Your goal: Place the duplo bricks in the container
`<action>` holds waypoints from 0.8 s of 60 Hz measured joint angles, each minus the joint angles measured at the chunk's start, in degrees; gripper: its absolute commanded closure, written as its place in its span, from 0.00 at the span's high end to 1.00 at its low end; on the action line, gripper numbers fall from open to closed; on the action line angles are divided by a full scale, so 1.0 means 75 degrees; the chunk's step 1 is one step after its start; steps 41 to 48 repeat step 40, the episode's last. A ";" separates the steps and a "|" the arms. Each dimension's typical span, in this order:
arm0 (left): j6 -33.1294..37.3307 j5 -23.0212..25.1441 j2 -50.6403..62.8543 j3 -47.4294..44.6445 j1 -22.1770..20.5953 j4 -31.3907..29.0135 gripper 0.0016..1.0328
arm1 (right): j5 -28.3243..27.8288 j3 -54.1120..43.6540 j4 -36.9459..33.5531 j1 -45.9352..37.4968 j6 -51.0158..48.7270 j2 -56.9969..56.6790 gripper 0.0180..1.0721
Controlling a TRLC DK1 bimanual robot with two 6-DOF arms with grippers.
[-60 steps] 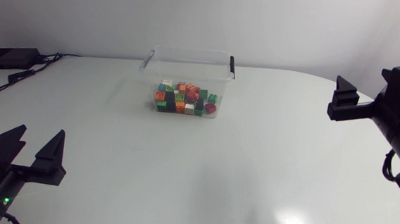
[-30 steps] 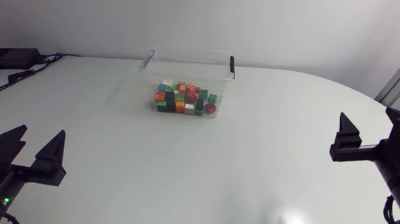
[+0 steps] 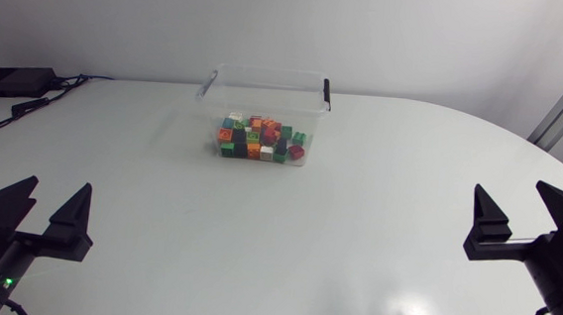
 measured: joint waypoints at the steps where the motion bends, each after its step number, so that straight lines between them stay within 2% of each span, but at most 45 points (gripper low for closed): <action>1: -0.0003 0.0006 0.0000 0.0000 0.0000 0.0000 0.96 | -0.0017 -0.0038 -0.0029 -0.0006 0.0047 -0.0076 0.96; 27: -0.0338 0.0146 0.0000 0.0003 0.0093 0.0003 0.96 | -0.0694 -0.0880 -0.0906 -0.0303 0.1253 -0.1795 0.96; 48: -0.0338 0.0146 0.0000 0.0003 0.0093 0.0003 0.96 | -0.0731 -0.0930 -0.0968 -0.0338 0.1393 -0.1918 0.96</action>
